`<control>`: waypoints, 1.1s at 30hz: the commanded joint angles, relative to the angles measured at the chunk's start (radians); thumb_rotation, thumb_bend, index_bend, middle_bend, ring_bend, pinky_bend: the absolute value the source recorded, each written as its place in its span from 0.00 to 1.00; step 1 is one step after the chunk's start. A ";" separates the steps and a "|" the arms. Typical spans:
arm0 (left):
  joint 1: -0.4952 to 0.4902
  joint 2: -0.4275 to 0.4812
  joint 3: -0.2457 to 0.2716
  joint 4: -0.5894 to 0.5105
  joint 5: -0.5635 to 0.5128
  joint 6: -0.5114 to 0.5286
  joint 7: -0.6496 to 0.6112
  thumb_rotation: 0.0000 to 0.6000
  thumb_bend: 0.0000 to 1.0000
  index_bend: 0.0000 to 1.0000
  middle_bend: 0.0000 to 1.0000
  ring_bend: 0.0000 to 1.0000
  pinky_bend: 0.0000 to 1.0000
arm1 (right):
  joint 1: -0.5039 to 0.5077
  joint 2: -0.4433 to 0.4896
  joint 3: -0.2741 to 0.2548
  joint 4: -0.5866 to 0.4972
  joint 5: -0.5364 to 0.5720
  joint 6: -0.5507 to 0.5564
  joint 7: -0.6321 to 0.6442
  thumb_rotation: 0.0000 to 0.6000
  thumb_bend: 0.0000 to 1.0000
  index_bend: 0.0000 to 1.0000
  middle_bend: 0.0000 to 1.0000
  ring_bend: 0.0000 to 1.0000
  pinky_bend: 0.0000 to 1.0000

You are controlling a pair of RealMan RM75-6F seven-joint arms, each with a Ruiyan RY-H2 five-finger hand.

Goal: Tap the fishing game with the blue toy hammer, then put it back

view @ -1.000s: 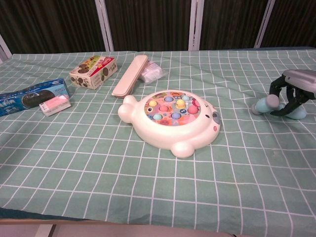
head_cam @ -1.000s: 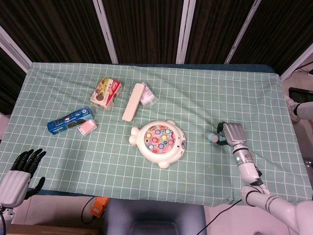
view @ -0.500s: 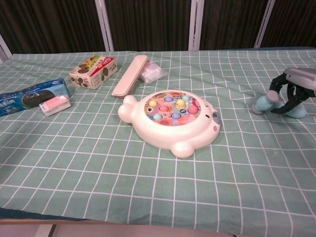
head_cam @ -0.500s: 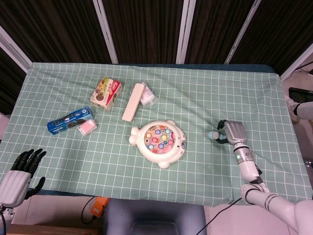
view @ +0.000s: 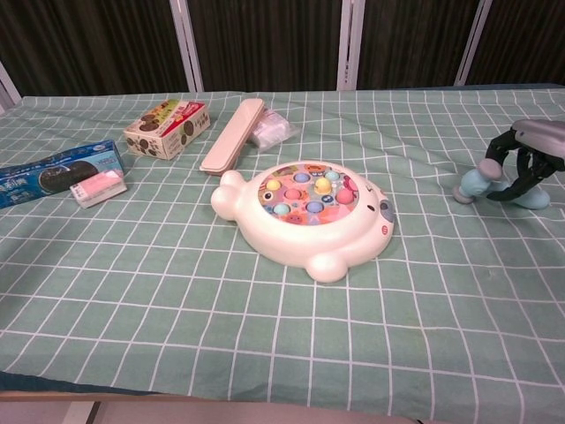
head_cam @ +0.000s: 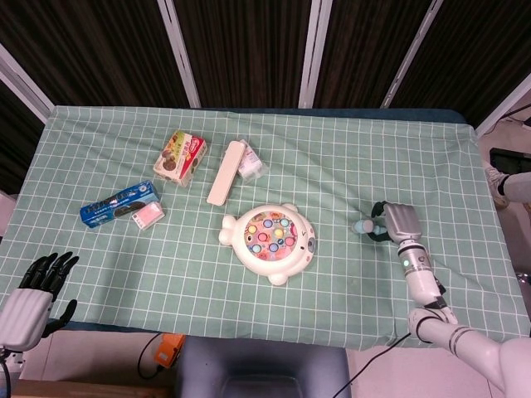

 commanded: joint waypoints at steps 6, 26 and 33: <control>0.000 0.000 0.000 0.000 -0.001 0.000 0.001 1.00 0.41 0.00 0.07 0.03 0.10 | 0.003 0.001 0.002 0.006 0.002 -0.007 0.008 1.00 0.35 0.51 0.47 0.58 0.62; 0.001 0.000 0.001 -0.001 0.002 0.002 0.001 1.00 0.41 0.00 0.07 0.03 0.10 | 0.002 0.012 0.008 0.006 0.011 -0.011 0.020 1.00 0.35 0.41 0.41 0.54 0.59; 0.002 0.000 0.002 -0.001 0.004 0.005 -0.001 1.00 0.41 0.00 0.07 0.03 0.10 | -0.001 0.019 0.005 0.000 0.011 -0.014 0.021 1.00 0.35 0.40 0.40 0.53 0.58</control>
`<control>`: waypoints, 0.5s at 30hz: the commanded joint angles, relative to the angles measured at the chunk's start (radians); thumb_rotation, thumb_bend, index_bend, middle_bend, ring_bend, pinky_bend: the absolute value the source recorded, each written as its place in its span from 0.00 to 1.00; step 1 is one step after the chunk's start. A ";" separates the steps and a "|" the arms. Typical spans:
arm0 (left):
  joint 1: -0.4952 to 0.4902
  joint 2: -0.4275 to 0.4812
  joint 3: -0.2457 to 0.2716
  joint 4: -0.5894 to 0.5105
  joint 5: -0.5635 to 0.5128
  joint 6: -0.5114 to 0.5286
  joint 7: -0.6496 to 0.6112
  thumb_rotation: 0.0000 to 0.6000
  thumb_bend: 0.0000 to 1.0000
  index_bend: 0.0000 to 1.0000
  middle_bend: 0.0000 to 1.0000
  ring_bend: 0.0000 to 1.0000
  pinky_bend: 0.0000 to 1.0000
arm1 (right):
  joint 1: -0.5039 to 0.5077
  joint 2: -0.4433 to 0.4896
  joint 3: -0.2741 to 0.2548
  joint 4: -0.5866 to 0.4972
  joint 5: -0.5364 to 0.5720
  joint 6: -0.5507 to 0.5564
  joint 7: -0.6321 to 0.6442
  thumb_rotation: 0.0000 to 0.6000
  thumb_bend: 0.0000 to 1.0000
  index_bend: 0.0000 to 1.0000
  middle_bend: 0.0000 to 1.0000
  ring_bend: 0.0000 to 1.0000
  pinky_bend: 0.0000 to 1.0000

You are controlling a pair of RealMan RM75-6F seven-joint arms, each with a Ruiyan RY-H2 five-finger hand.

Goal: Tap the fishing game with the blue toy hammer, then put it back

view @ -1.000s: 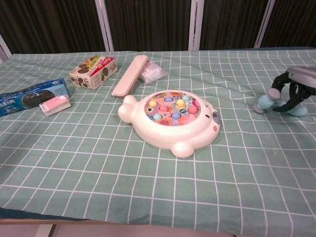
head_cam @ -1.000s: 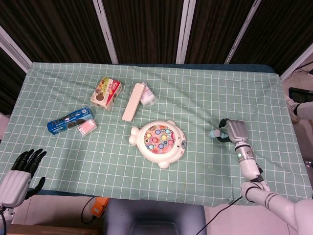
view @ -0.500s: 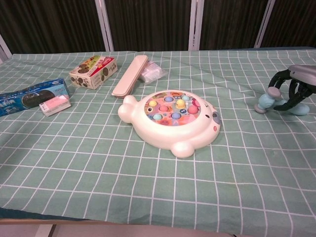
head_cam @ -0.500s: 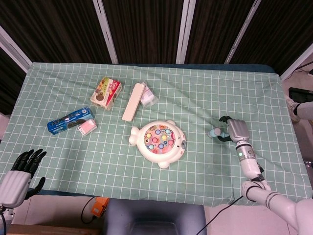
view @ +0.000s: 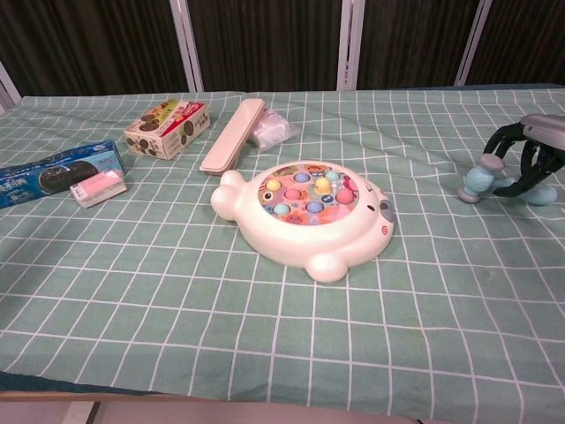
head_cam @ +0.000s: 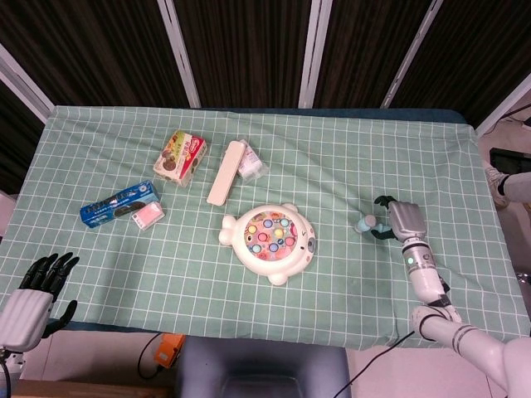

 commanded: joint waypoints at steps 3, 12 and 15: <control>0.000 0.001 0.000 0.000 0.001 0.002 -0.003 1.00 0.41 0.00 0.07 0.03 0.10 | -0.003 0.006 -0.005 -0.004 0.000 -0.005 -0.001 1.00 0.35 0.38 0.39 0.52 0.57; 0.001 0.002 0.001 0.000 0.002 0.002 -0.005 1.00 0.41 0.00 0.07 0.03 0.10 | -0.002 0.012 -0.012 -0.004 0.006 -0.022 -0.008 1.00 0.32 0.24 0.35 0.49 0.55; 0.001 0.001 0.001 0.000 0.002 0.002 -0.004 1.00 0.41 0.00 0.07 0.03 0.10 | -0.001 0.011 -0.013 -0.003 0.007 -0.023 -0.009 1.00 0.32 0.23 0.35 0.49 0.55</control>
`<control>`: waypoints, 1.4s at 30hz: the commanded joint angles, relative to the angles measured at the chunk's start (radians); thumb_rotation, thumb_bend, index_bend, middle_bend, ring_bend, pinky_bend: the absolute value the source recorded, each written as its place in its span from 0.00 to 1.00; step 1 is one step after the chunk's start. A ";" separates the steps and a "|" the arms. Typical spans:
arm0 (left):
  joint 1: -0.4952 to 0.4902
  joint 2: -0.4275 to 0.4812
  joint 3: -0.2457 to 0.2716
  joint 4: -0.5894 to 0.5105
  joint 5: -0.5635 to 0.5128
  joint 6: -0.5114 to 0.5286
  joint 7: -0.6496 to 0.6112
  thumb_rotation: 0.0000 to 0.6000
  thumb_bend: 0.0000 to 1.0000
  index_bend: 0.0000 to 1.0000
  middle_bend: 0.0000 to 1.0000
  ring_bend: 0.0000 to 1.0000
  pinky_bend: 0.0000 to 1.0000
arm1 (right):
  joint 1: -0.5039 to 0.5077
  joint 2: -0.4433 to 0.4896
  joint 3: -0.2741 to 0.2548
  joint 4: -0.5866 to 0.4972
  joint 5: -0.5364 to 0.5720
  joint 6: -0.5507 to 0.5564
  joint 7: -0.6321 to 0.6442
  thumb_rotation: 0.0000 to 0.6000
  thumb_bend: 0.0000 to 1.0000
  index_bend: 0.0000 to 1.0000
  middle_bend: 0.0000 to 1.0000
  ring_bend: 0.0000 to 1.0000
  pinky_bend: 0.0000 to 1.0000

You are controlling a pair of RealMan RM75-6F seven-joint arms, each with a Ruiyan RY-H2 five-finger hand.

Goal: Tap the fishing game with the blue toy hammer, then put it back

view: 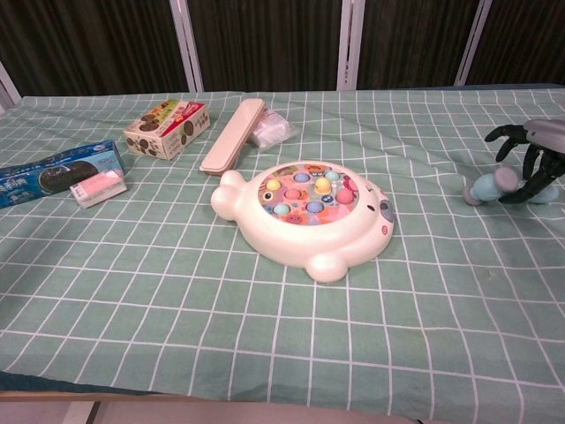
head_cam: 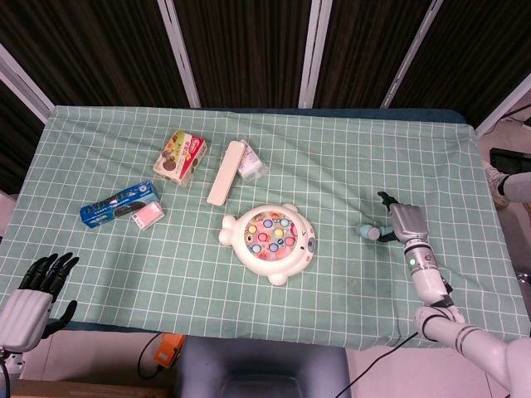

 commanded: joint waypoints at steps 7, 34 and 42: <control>0.000 0.000 -0.001 0.000 0.000 0.000 0.001 1.00 0.41 0.00 0.07 0.03 0.10 | 0.001 0.001 0.005 -0.002 0.001 0.007 0.008 1.00 0.32 0.23 0.35 0.49 0.55; -0.004 -0.003 -0.003 -0.001 -0.008 -0.010 0.011 1.00 0.41 0.00 0.07 0.03 0.10 | 0.029 -0.023 0.032 0.041 0.052 -0.036 0.010 1.00 0.32 0.23 0.35 0.49 0.55; -0.006 -0.006 -0.004 -0.002 -0.011 -0.015 0.016 1.00 0.41 0.00 0.07 0.03 0.10 | 0.040 -0.035 0.034 0.069 0.059 -0.052 0.012 1.00 0.32 0.23 0.35 0.49 0.55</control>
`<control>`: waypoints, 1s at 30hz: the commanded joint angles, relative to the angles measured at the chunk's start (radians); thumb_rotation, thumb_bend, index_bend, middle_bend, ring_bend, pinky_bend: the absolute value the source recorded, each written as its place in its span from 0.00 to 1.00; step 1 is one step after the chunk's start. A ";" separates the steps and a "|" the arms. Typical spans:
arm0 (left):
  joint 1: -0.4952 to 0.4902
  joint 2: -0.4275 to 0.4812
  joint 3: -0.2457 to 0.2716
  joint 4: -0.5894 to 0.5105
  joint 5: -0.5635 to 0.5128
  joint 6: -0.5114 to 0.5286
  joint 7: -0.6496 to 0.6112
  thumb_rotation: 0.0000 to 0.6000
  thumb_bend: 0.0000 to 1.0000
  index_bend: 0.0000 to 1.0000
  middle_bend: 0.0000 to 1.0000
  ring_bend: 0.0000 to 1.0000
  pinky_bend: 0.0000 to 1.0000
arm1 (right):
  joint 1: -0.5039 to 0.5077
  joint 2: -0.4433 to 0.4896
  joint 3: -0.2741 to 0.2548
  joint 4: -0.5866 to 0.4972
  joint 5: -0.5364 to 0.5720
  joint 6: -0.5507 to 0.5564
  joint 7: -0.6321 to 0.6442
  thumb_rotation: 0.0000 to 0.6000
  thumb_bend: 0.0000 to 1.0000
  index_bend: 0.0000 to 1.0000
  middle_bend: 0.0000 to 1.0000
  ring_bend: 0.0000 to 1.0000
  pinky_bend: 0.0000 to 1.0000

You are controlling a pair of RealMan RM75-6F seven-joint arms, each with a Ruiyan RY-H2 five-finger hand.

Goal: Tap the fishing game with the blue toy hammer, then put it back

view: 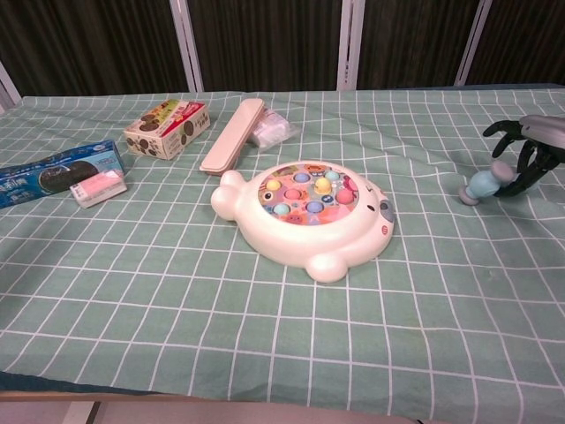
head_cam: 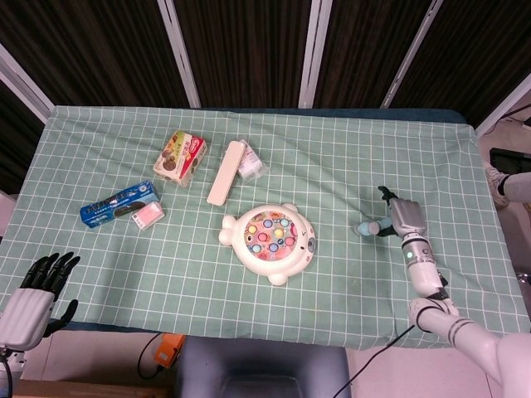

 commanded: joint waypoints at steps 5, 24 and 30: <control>-0.001 0.000 -0.001 -0.001 -0.002 -0.002 0.002 1.00 0.41 0.00 0.07 0.03 0.10 | 0.005 0.000 0.007 0.010 0.004 0.001 0.002 1.00 0.32 0.23 0.35 0.49 0.55; 0.001 0.001 0.003 0.000 0.006 0.005 -0.003 1.00 0.41 0.00 0.07 0.03 0.10 | -0.011 0.023 -0.008 -0.021 -0.011 0.016 -0.002 1.00 0.32 0.23 0.34 0.49 0.55; 0.002 0.000 0.004 0.001 0.008 0.007 -0.003 1.00 0.41 0.00 0.07 0.03 0.10 | -0.025 0.049 -0.029 -0.061 -0.038 0.042 -0.019 1.00 0.32 0.18 0.31 0.40 0.48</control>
